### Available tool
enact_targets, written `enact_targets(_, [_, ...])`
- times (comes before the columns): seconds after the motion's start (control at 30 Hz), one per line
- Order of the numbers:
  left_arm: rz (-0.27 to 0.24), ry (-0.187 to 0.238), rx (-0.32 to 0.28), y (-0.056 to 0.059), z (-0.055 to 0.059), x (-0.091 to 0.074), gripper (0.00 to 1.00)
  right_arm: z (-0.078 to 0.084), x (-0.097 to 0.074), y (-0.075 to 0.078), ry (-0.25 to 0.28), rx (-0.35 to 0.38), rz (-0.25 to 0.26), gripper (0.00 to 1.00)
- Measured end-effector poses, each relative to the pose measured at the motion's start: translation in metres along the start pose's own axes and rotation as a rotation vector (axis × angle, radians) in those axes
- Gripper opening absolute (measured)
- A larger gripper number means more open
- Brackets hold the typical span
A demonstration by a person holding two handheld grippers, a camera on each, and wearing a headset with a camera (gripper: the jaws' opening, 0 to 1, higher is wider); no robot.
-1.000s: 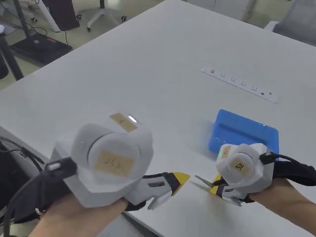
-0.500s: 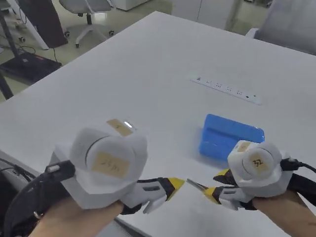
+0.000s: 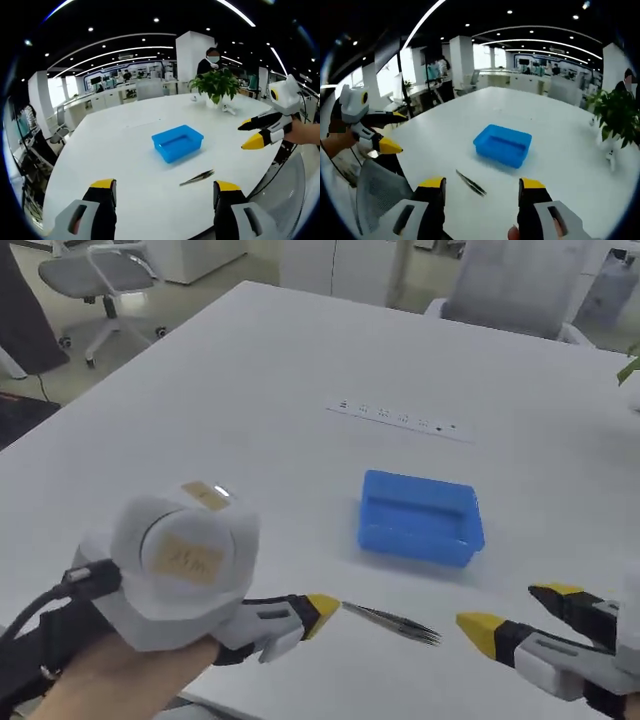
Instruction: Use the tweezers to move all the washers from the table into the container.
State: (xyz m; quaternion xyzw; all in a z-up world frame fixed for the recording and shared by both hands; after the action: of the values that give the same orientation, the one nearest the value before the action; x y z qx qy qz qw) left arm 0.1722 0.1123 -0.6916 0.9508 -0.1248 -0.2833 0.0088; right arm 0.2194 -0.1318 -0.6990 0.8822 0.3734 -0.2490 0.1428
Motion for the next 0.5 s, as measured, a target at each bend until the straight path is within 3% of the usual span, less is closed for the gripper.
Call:
enact_targets(0.2, [-0.006,-0.010,-0.010,-0.001,0.004,-0.001,0.83,0.003,-0.030,0.013,0.071,0.105,0.132,0.78])
enact_targets(0.5, [-0.013,-0.007,-0.008,-0.003,0.005,-0.003,0.91,0.007,-0.038,0.018,0.080,0.134,0.218,0.99])
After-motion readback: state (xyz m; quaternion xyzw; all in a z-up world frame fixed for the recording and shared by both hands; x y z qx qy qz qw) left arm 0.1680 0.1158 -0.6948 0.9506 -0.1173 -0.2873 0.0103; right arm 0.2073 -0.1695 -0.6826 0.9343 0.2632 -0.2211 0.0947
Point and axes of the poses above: the centre of the closed fingertips' face, and the gripper's own axes: x roughly forward along the fingers, y roughly to its right, z roughly out of its underside, the point moved 5 cm from there along -x, roughly backward along the fingers, and after that the axes turned 10 degrees about -x, right-handed, at the moved point
